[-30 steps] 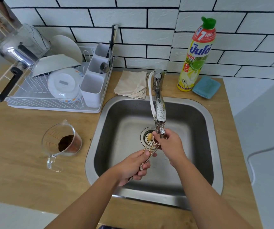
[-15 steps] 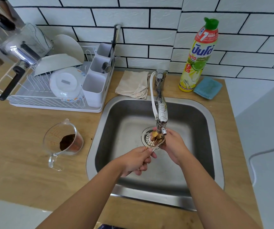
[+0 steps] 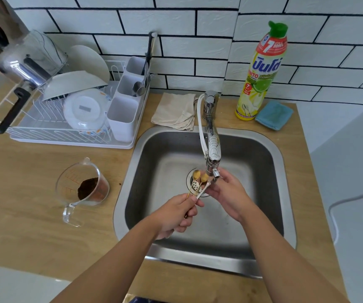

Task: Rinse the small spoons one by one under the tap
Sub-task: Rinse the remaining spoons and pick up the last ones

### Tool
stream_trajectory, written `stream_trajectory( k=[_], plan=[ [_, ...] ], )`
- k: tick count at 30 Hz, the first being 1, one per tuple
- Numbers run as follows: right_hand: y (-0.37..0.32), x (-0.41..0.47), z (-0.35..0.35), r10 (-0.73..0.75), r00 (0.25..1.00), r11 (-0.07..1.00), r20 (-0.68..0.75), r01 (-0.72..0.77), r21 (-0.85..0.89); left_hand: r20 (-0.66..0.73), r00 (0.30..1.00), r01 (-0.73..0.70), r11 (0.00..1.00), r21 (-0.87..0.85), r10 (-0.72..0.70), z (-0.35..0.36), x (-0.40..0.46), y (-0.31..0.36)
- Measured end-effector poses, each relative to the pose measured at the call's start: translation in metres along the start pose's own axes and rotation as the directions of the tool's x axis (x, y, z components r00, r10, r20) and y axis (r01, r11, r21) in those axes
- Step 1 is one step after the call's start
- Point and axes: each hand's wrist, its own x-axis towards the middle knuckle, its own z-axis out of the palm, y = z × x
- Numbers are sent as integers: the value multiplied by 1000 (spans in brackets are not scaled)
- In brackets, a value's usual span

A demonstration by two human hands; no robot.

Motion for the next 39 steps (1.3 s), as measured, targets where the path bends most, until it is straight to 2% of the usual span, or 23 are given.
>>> stream_trajectory(
  k=[2,6,10,13,20,24,28,31,36,39],
  plan=[
    [3,-5,-3,7,1000,1000,25,-7,0,-13,1000,-24,1000,12,24,-1,0,-1],
    [4,-6,4,-51,990,962,-132,13,-272,-62,997,-51,997,62,55,3,0,-8],
    [4,-4,9,-162,958,903,-235,48,-428,-61,996,-62,996,68,66,3,-1,-11],
    [4,-3,10,-164,957,907,-242,50,-418,-60,995,-73,997,35,75,0,-1,-13],
    [6,-5,15,-93,968,981,-234,48,-189,-135,980,-151,987,-51,143,3,5,-19],
    [8,-8,18,-81,970,992,-228,56,-115,-140,979,-150,988,-28,145,2,5,-17],
    [9,-9,20,-90,966,985,-241,50,-164,-115,986,-126,991,-40,121,3,4,-15],
    [10,-7,18,-132,954,962,-268,58,-266,-75,992,-105,990,-92,98,5,3,-16],
    [4,-8,23,-191,967,921,-168,118,-371,-16,998,-54,996,-71,53,5,3,-12],
    [0,-4,27,-179,965,921,-193,96,-377,9,999,-48,996,-82,49,7,2,-10]
  ],
)
